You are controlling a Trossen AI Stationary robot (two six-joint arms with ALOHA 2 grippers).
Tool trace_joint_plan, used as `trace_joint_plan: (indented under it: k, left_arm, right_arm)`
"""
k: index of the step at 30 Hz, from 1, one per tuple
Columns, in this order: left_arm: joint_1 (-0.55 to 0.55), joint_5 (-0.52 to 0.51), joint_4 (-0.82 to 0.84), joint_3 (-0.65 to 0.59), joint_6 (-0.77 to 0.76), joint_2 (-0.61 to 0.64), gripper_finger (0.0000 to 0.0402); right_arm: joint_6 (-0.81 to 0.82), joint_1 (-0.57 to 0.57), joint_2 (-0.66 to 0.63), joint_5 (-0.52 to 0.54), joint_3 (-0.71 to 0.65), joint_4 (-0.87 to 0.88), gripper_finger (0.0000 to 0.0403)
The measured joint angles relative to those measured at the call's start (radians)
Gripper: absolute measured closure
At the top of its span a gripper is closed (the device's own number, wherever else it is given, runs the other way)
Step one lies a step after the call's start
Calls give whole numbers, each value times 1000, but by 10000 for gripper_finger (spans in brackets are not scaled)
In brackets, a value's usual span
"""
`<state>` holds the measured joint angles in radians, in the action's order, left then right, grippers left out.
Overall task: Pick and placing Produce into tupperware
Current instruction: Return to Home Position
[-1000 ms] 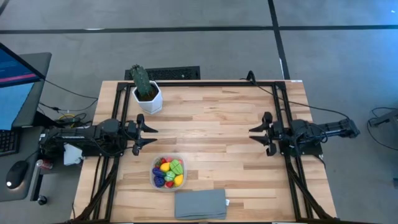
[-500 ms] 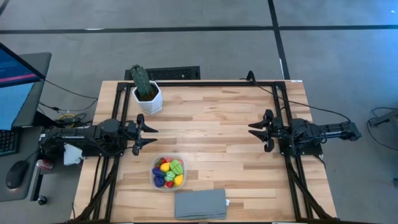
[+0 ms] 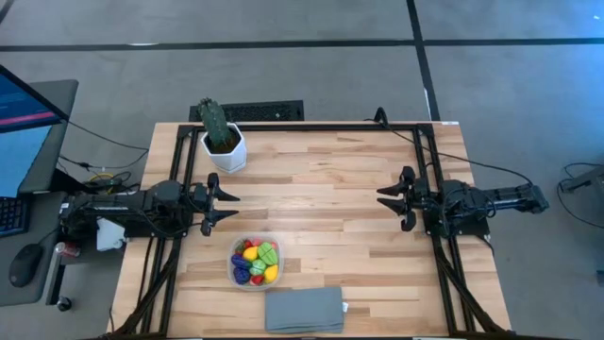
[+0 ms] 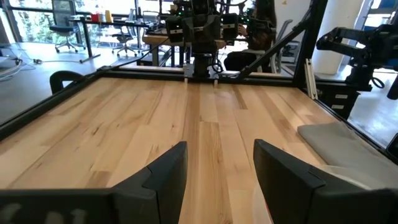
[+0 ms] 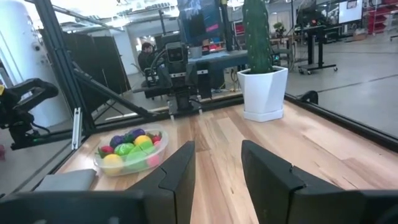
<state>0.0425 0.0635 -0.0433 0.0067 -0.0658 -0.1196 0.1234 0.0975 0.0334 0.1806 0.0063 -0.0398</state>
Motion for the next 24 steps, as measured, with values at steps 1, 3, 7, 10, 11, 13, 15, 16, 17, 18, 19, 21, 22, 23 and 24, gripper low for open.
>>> trace_joint_plan:
  k: [1, 3, 7, 10, 11, 13, 15, 16, 17, 18, 19, 21, 22, 23, 24]
  left_arm:
    - [0, 0, 0, 0, 0, 0, 228]
    - [0, 0, 0, 0, 0, 0, 228]
    - [0, 0, 0, 0, 0, 0, 228]
    - [0, 0, 0, 0, 0, 0, 228]
    - [0, 0, 0, 0, 0, 0, 228]
    - [0, 0, 0, 0, 0, 0, 228]
    - [0, 0, 0, 0, 0, 0, 228]
    - [0, 0, 0, 0, 0, 0, 228]
    - [0, 0, 0, 0, 0, 0, 228]
    - [0, 0, 0, 0, 0, 0, 228]
    - [0, 0, 0, 0, 0, 0, 228]
    - [0, 0, 0, 0, -1, 0, 228]
    - [0, 0, 0, 0, -1, 0, 228]
    - [0, 0, 0, 0, -1, 0, 228]
    - [0, 0, 0, 0, -1, 0, 228]
  right_arm:
    - [0, 0, 0, 0, 0, 0, 249]
    - [0, 0, 0, 0, 0, 0, 250]
    - [0, 0, 0, 0, 0, 0, 250]
    - [0, 0, 0, 0, 0, 0, 247]
    - [0, 0, 0, 0, 0, 0, 247]
    - [0, 0, 0, 0, 0, 0, 245]
    - [0, 0, 0, 0, 0, 0, 246]
    - [0, 0, 0, 0, 0, 0, 246]
    - [0, 0, 0, 0, 0, 0, 246]
    - [0, 0, 0, 0, 0, 0, 247]
    - [0, 0, 0, 0, 0, 0, 248]
    - [0, 0, 0, 0, 0, 0, 249]
    - [0, 0, 0, 0, 0, 0, 249]
    - [0, 0, 0, 0, 0, 0, 249]
    - [0, 0, 0, 0, 0, 0, 249]
